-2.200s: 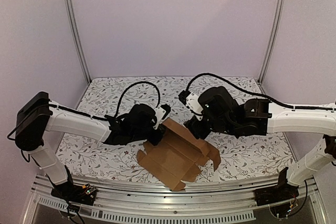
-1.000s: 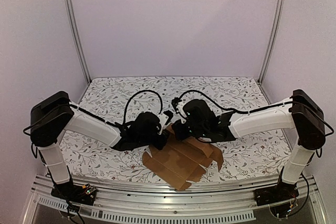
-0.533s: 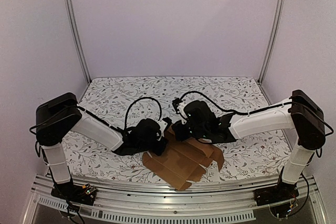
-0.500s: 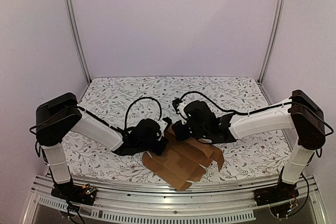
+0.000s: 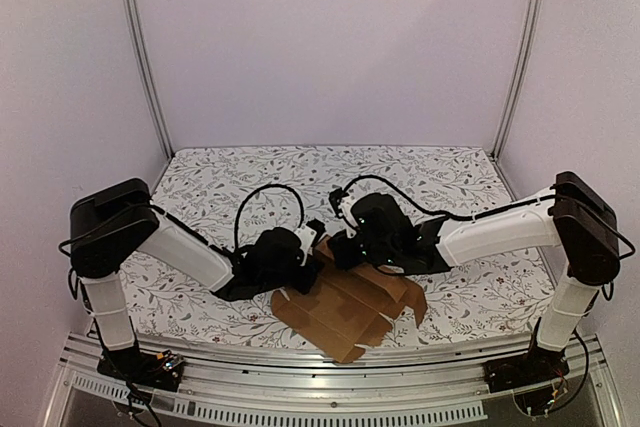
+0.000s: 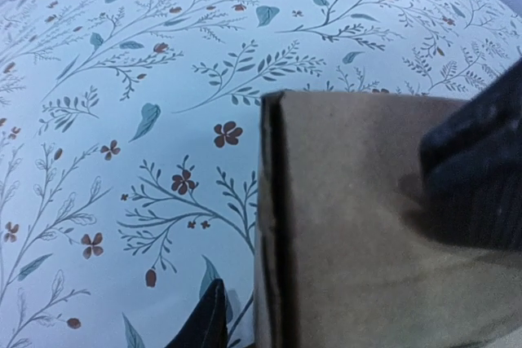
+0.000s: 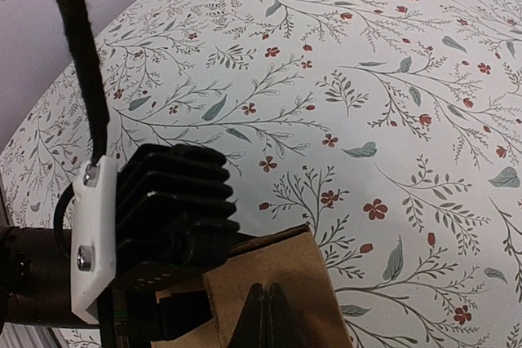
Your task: Fold the paper box
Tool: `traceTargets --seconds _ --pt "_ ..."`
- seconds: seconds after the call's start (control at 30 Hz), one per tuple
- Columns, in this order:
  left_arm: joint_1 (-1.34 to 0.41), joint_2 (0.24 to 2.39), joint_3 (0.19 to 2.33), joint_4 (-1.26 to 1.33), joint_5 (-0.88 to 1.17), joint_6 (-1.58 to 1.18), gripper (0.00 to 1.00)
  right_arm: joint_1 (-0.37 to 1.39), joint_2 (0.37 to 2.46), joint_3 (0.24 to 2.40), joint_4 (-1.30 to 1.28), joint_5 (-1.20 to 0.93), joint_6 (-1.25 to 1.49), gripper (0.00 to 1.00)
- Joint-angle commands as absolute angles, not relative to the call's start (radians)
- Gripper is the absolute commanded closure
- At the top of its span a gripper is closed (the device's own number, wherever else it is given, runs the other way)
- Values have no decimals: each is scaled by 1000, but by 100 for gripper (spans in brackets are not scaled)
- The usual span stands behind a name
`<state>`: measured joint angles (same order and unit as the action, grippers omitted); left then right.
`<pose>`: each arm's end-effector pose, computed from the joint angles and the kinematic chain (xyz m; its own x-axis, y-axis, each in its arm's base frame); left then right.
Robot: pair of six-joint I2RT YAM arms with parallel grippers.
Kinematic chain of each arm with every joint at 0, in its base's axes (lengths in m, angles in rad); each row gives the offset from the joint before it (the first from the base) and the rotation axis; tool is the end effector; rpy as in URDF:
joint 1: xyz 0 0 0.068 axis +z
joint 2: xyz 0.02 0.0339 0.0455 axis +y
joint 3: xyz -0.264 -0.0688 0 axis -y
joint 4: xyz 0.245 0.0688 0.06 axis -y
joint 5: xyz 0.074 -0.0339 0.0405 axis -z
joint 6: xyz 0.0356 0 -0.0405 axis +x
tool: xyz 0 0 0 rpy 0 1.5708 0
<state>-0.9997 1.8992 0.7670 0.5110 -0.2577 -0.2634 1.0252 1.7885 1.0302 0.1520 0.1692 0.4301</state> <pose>0.1977 -0.2910 0.1040 -0.4864 0.2913 -0.8238 0.5954 0.8005 -0.0685 0.2053 0.3267 0.1842 -0.5902 -0.1801 -0.7869 -0.5773 0.7755 0.2554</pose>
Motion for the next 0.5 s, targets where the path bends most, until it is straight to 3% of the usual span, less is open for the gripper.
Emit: traceTargets --seconds 0.0,0.47 --pt "-1014 1919 732 627 -245 -264 72 1020 1777 997 112 142 443 100" --pt "-982 1953 719 799 -173 -269 70 1020 1749 971 115 128 449 100"
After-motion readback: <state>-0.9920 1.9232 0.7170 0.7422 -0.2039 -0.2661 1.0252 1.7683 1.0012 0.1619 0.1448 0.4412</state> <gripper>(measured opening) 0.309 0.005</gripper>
